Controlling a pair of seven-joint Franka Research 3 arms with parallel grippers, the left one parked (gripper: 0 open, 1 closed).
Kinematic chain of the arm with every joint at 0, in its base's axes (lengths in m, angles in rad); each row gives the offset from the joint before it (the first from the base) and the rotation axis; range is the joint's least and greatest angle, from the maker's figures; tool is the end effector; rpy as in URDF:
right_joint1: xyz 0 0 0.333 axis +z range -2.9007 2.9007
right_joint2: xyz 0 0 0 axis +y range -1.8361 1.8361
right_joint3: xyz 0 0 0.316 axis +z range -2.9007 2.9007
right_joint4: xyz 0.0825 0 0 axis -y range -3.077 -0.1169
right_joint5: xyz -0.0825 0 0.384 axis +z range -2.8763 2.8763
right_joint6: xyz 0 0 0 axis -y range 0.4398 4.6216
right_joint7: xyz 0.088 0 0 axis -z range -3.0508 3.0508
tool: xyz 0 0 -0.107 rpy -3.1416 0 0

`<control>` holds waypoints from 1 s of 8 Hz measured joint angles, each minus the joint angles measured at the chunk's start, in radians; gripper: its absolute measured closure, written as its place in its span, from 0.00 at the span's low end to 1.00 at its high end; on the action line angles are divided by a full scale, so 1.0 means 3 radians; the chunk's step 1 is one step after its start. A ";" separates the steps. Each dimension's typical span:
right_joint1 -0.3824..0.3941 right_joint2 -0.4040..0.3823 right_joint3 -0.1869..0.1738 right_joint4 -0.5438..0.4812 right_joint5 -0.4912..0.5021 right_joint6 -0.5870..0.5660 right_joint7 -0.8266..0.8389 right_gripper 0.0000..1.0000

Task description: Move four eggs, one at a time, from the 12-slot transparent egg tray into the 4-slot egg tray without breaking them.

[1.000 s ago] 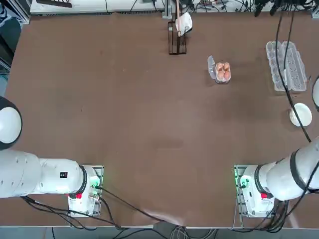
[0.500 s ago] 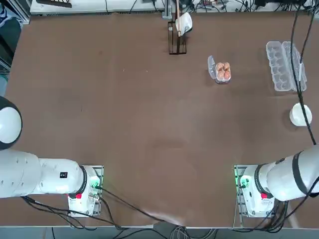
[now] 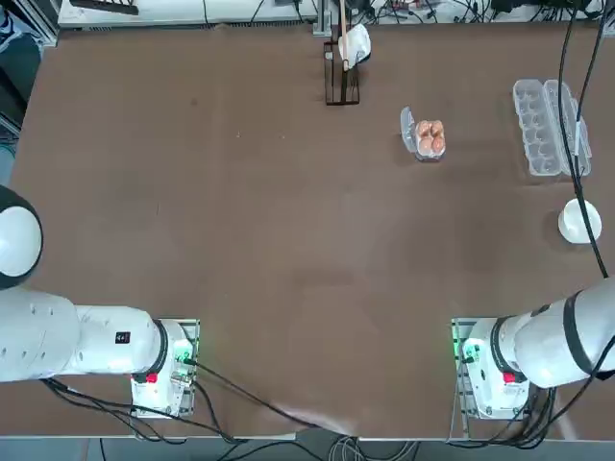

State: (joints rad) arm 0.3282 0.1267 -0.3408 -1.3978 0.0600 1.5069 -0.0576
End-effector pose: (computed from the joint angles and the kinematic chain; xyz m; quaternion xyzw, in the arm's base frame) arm 0.5857 0.0135 0.6316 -0.9996 -0.0254 0.0049 0.0090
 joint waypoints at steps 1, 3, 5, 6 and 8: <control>-0.0011 0.0000 -0.0004 0.0002 -0.0002 0.0003 0.0000 0.00; -0.0129 -0.0007 0.0122 0.0028 -0.0002 0.0010 0.0002 0.00; -0.0577 -0.0071 0.0578 0.0017 -0.0002 0.0002 0.0025 0.00; -0.0749 -0.0152 0.0700 -0.0062 -0.0002 -0.0011 0.0026 0.00; -0.1046 -0.0339 0.0995 -0.0310 -0.0011 -0.0008 0.0024 0.00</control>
State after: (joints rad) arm 0.0145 0.0251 -0.0424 -1.4908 0.0566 1.5046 -0.0502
